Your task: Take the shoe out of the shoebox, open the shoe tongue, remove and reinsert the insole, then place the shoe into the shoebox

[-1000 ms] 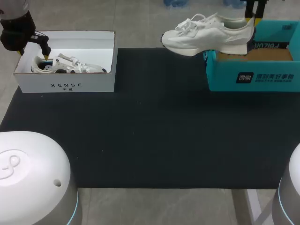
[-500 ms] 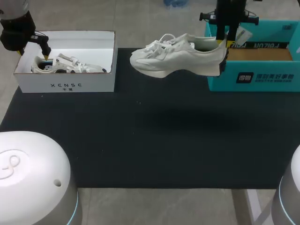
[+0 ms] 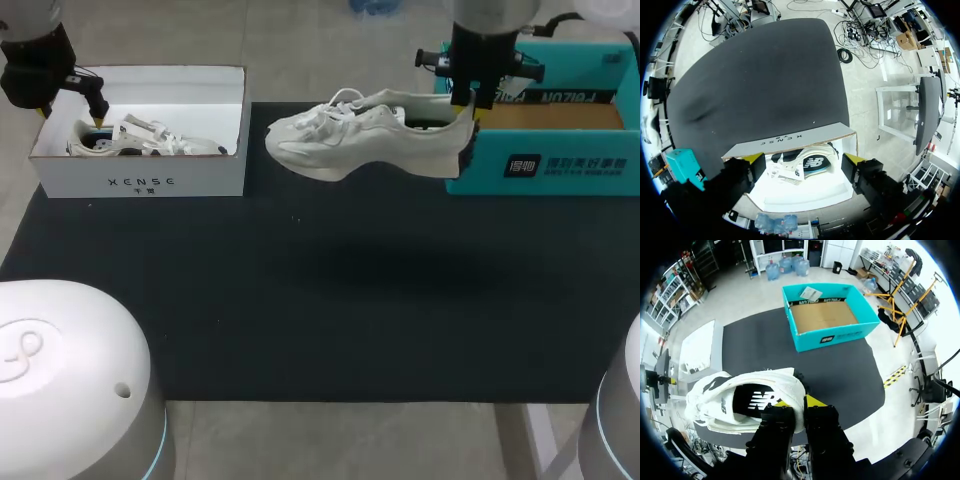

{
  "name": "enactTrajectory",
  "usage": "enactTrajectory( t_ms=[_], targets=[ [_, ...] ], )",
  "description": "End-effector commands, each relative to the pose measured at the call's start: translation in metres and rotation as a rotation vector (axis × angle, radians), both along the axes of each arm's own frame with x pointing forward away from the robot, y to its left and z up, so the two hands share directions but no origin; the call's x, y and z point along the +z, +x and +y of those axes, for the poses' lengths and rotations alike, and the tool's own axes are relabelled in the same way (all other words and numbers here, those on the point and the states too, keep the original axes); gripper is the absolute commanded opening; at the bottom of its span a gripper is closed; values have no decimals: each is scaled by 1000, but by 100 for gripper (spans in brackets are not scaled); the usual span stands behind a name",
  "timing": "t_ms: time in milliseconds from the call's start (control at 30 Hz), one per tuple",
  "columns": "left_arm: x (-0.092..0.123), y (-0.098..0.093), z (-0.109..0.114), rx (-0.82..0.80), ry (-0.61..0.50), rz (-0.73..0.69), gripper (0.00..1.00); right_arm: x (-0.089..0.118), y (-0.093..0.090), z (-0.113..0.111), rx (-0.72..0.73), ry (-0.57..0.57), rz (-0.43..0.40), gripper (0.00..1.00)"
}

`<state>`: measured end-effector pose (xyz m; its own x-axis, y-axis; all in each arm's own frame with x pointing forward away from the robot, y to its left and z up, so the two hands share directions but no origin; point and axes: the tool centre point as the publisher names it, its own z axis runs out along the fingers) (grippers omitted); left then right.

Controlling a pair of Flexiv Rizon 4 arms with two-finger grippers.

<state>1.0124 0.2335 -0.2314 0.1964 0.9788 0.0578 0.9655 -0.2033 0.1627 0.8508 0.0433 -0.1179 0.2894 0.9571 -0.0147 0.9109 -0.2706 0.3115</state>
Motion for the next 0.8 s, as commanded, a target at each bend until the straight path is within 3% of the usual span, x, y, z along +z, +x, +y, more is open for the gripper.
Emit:
enactTrajectory(
  t_ms=[33, 467, 800],
  targets=[
    [0, -1, 0, 0, 0, -3, 100, 1, 1, 0, 0, 4, 0, 0],
    [0, -1, 0, 0, 0, -3, 100, 1, 1, 0, 0, 4, 0, 0],
    [0, -1, 0, 0, 0, -3, 100, -16, -14, 6, -76, 65, 39, 0]
  ],
)
